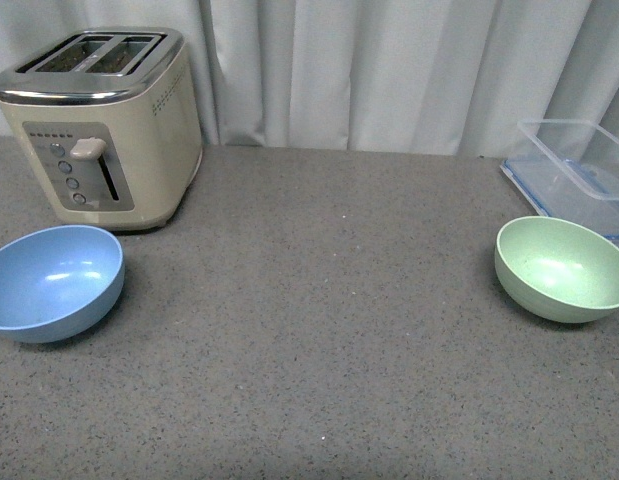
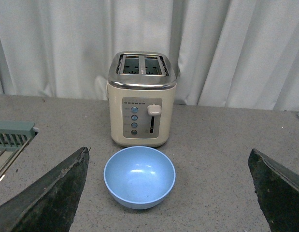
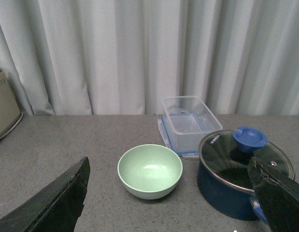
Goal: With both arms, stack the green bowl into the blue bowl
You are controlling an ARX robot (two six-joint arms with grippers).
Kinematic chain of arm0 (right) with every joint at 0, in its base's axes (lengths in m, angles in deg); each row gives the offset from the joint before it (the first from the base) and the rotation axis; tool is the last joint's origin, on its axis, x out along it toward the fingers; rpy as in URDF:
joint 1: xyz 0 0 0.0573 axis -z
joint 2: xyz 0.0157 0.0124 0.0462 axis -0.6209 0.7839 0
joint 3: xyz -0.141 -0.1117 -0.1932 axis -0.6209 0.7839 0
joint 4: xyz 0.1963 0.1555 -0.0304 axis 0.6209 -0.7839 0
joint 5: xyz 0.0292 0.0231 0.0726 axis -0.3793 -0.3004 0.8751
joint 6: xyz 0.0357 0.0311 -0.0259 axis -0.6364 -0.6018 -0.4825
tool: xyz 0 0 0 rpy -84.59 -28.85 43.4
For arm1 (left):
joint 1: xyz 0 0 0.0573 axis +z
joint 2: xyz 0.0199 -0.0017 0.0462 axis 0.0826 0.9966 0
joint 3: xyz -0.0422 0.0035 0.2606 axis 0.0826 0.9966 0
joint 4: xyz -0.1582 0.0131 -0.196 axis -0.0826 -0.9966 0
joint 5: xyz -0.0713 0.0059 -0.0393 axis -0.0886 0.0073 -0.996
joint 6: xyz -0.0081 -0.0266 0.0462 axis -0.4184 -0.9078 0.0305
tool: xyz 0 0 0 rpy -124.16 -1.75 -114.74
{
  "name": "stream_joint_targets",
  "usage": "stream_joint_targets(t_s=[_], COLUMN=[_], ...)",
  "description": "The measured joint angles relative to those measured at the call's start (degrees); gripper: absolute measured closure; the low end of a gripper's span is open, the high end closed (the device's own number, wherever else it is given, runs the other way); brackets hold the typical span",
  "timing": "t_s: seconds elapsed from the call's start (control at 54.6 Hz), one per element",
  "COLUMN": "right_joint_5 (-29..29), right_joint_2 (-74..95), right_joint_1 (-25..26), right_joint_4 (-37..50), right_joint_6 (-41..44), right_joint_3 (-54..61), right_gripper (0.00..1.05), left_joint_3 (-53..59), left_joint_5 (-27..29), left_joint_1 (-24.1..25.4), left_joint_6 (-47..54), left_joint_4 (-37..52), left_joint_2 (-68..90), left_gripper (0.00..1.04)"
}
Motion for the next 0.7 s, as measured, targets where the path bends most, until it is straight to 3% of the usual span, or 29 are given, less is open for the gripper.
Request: stream_joint_targets(t_s=[0.695], right_joint_5=[0.0], right_joint_2=[0.0], right_joint_1=[0.0], right_joint_4=[0.0], right_joint_6=[0.0], right_joint_3=[0.0], right_gripper=[0.09], left_joint_3=[0.0], left_joint_5=[0.0], left_joint_1=[0.0], left_joint_6=[0.0], left_joint_4=[0.0], left_joint_2=[0.0], left_gripper=[0.06])
